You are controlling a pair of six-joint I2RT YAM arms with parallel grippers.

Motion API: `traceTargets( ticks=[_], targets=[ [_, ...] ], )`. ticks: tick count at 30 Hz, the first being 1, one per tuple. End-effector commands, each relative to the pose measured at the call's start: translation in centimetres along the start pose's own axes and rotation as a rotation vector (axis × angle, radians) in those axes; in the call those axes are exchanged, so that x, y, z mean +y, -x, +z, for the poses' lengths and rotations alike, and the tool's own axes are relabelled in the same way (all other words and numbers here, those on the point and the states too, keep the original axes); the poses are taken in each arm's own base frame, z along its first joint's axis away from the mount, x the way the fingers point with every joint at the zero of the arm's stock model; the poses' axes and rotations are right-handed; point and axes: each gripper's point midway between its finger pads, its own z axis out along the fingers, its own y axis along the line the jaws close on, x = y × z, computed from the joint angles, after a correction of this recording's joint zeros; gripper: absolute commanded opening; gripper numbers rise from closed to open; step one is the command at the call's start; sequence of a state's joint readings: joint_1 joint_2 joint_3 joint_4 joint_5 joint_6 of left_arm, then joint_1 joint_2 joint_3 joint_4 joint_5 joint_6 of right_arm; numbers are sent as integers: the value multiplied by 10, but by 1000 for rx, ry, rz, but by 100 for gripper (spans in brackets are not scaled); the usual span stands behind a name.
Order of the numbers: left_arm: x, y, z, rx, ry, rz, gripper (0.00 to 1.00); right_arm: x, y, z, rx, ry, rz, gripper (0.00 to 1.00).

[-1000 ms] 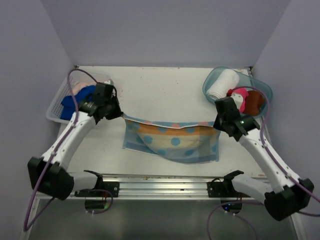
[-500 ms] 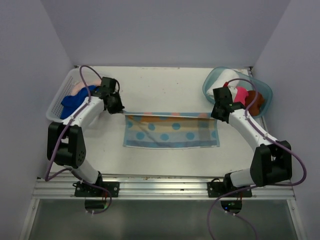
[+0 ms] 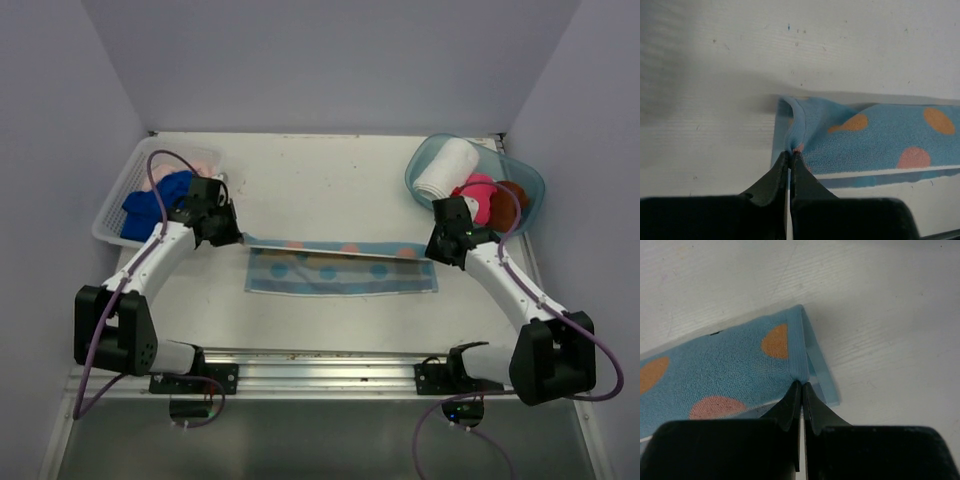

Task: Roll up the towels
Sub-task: Fold the towel

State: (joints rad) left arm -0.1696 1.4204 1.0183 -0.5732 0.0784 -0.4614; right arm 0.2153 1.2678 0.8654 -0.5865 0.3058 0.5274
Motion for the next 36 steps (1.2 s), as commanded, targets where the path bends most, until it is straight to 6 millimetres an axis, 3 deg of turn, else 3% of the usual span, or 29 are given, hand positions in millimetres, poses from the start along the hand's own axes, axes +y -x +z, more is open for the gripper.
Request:
traceTargets(
  ticks=[1, 7, 13, 23, 36],
  targets=[
    [5, -6, -8, -40, -32, 20, 0, -19, -14, -9, 21, -46, 27, 0],
    [14, -44, -7, 7, -35, -23, 0, -32, -32, -13, 48, -69, 23, 0],
    [25, -66, -1, 38, -11, -41, 0, -33, -49, -10, 92, -62, 38, 0],
    [34, -84, 11, 75, 23, -87, 0, -43, -74, 1, 174, -130, 70, 0],
    [31, -80, 5, 56, 19, -110, 0, -59, -67, 1, 130, -205, 111, 0]
  ],
)
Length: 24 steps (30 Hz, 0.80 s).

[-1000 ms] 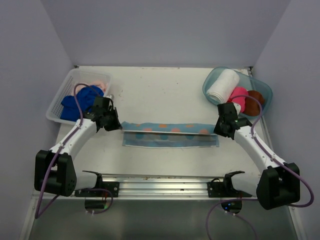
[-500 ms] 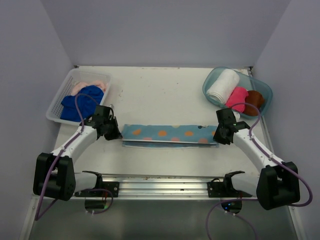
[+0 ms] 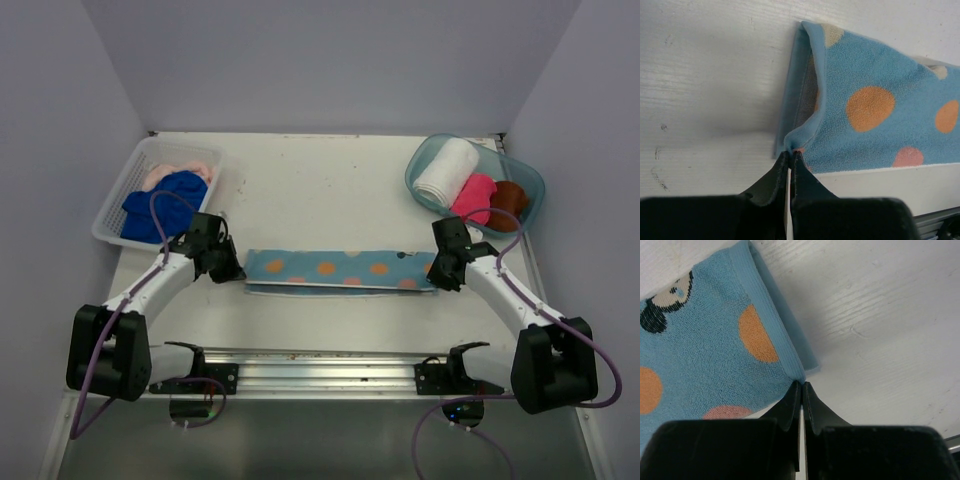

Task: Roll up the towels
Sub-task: Fold the towel

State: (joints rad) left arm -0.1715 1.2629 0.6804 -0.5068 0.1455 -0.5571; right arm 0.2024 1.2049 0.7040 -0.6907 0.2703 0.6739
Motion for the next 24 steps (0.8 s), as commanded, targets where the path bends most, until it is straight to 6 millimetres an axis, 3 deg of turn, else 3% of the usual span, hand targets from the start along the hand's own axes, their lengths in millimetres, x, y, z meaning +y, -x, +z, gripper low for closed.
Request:
traceTargets(
  ticks=[1, 8, 17, 20, 21, 22, 24],
  targets=[
    [2, 16, -5, -78, 21, -12, 0, -26, 10, 0, -58, -118, 29, 0],
    [-4, 20, -16, -111, -5, -30, 0, -27, 14, -2, -71, -123, 34, 0],
    [9, -8, -1, -48, 12, -82, 0, -28, 12, 1, -68, -129, 38, 0],
    [8, -8, -6, -50, 16, -94, 23, -24, 14, -3, -70, -102, 34, 4],
    [6, 1, -11, -79, 19, -92, 39, -22, 16, -6, -74, -91, 32, 11],
    [6, 5, -17, -94, 28, -91, 47, -20, 21, -12, -97, -67, 32, 29],
    [-4, 30, -37, -196, 7, -85, 62, -15, 31, -22, -136, -35, 36, 44]
  ],
)
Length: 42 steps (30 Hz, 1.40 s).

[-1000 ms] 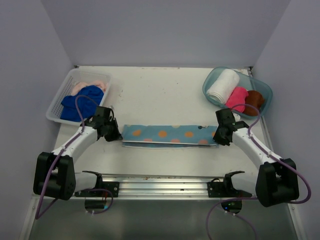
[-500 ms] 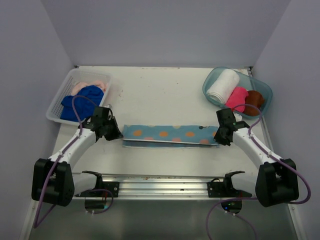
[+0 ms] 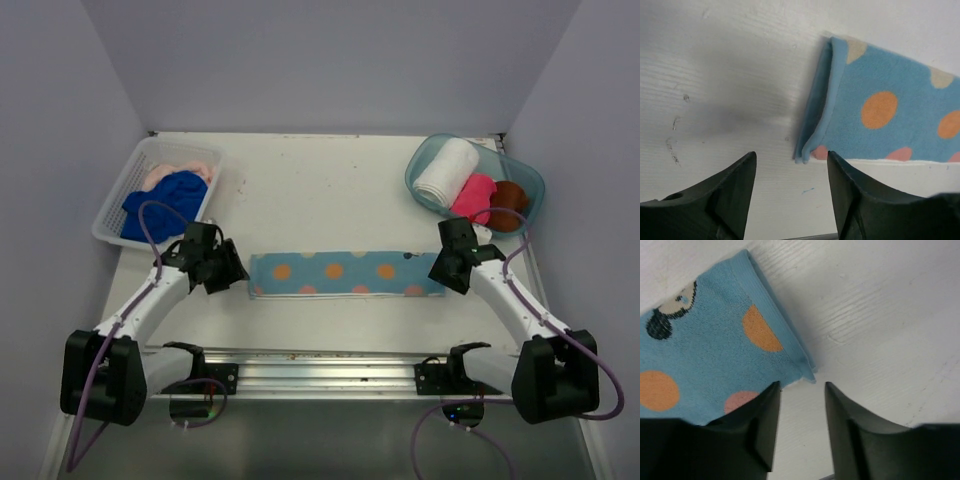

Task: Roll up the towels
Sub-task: Fold the towel

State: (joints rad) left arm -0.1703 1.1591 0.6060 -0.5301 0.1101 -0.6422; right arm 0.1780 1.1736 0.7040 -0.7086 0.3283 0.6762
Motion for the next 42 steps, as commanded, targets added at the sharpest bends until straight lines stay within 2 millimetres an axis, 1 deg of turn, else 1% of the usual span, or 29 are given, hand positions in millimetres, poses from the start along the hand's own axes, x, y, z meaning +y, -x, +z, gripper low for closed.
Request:
traceTargets(
  ticks=[1, 2, 4, 5, 6, 7, 8, 9, 10, 11, 12, 13, 14, 15, 16, 17, 19, 22, 23, 25, 26, 28, 30, 32, 36, 37, 38, 41, 42],
  targets=[
    [-23, 53, -36, -209, -40, -2, 63, 1, 28, -23, -112, 37, 9, 53],
    [-30, 62, -47, -258, -68, 2, 63, 4, 34, -27, -127, 53, 13, 53],
    [-48, 77, -57, -325, -131, 17, 60, 13, 38, -30, -128, 91, 3, 50],
    [-53, 78, -55, -327, -149, 25, 58, 16, 39, -27, -120, 90, -1, 43],
    [-65, 73, -53, -305, -188, 48, 48, 19, 40, -25, -115, 94, -2, 35],
    [-73, 73, -49, -297, -208, 54, 45, 22, 39, -23, -100, 102, -7, 30],
    [-76, 67, -35, -251, -196, 63, 43, 24, 35, -15, -72, 90, -23, 22],
    [-90, 58, -31, -219, -217, 99, 41, 28, 36, -11, -70, 92, -22, 18],
    [-97, 53, -23, -200, -229, 115, 40, 29, 34, -6, -59, 85, -25, 15],
    [-98, 44, -7, -151, -214, 124, 39, 30, 32, -1, -45, 80, -31, 13],
    [-102, 33, 0, -108, -230, 136, 36, 32, 30, 8, -26, 64, -41, 12],
    [-107, 32, 7, -99, -250, 137, 36, 34, 29, 12, -16, 62, -50, 11],
    [-102, 24, 20, -60, -230, 134, 35, 36, 29, 15, -11, 60, -53, 10],
    [-99, 21, 26, -48, -216, 130, 34, 36, 25, 24, 10, 42, -63, 10],
    [-96, 18, 31, -35, -201, 128, 33, 37, 24, 27, 21, 37, -67, 10],
    [-84, 19, 40, -36, -139, 119, 30, 37, 20, 30, 39, 36, -70, 8],
    [-67, 17, 44, -38, -55, 85, 30, 39, 10, 34, 81, 41, -64, 7],
    [-47, 18, 44, -54, -11, 55, 31, 39, -8, 37, 124, 67, -29, 10],
    [-43, 19, 43, -59, -6, 44, 31, 35, -18, 40, 143, 63, -24, 11],
    [-26, 19, 44, -51, 27, 35, 31, 33, -27, 42, 163, 68, -9, 11],
    [-25, 19, 43, -51, 30, 37, 31, 29, -38, 43, 183, 62, -10, 11],
    [-22, 21, 43, -50, 35, 57, 31, 29, -48, 42, 205, 83, 1, 11],
    [-27, 21, 40, -50, 10, 69, 32, 28, -57, 37, 212, 99, -2, 10],
    [-27, 22, 37, -51, 6, 85, 32, 26, -62, 33, 213, 103, 8, 10],
    [-32, 28, 23, -70, -3, 121, 34, 25, -58, 15, 182, 142, 17, 10],
    [-30, 27, 20, -67, 6, 122, 36, 24, -56, 13, 174, 141, 12, 10],
    [-30, 30, 14, -87, 5, 124, 37, 24, -48, 8, 148, 141, 13, 11],
    [-25, 36, 8, -121, 37, 124, 57, 24, -33, -2, 95, 150, 8, 13],
    [-22, 35, 10, -115, 43, 124, 69, 23, -30, -4, 84, 145, 5, 14]
  ],
)
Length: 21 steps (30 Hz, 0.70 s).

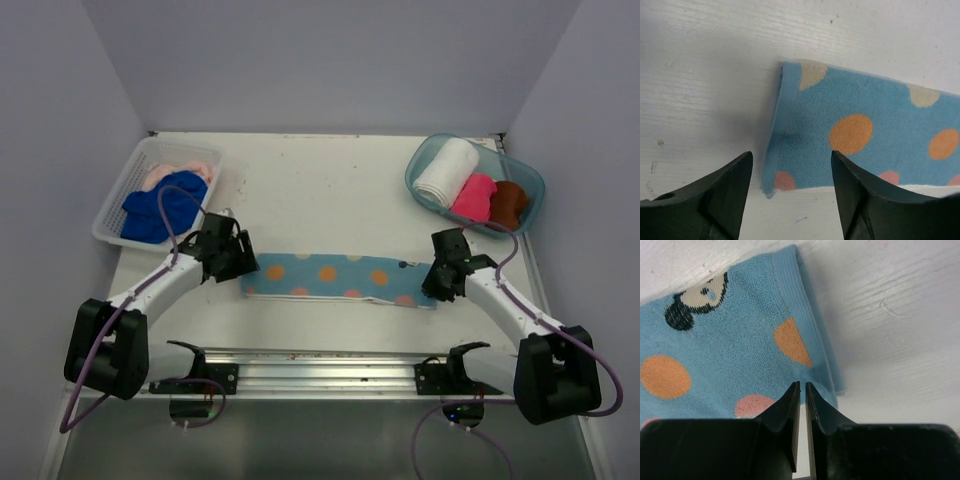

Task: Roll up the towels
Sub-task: Fold the towel

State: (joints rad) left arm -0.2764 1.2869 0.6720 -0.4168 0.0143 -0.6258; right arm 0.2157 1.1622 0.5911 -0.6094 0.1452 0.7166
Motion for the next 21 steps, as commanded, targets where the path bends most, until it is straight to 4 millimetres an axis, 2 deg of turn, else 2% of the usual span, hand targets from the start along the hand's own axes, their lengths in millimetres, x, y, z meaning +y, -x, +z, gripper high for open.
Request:
traceTargets(
  ticks=[1, 6, 10, 16, 19, 20, 21],
  targets=[
    [7, 14, -7, -43, 41, 14, 69, 0, 15, -16, -43, -18, -13, 14],
    [14, -1, 13, 11, 59, 21, 60, 3, 28, -21, -71, -27, -25, 14],
    [15, -12, 26, 63, 66, 32, 50, 3, 28, -20, -72, -32, -27, 15],
    [18, -29, 34, 126, 119, 59, 45, 1, 28, -22, -78, -36, -17, 15],
    [23, -35, 36, 143, 151, 64, 34, 1, 30, -23, -78, -44, -18, 15],
    [24, -36, 37, 148, 158, 64, 23, 2, 32, -24, -85, -42, -17, 15],
    [26, -38, 38, 156, 170, 62, 20, 2, 33, -24, -86, -46, -17, 15]
  ],
)
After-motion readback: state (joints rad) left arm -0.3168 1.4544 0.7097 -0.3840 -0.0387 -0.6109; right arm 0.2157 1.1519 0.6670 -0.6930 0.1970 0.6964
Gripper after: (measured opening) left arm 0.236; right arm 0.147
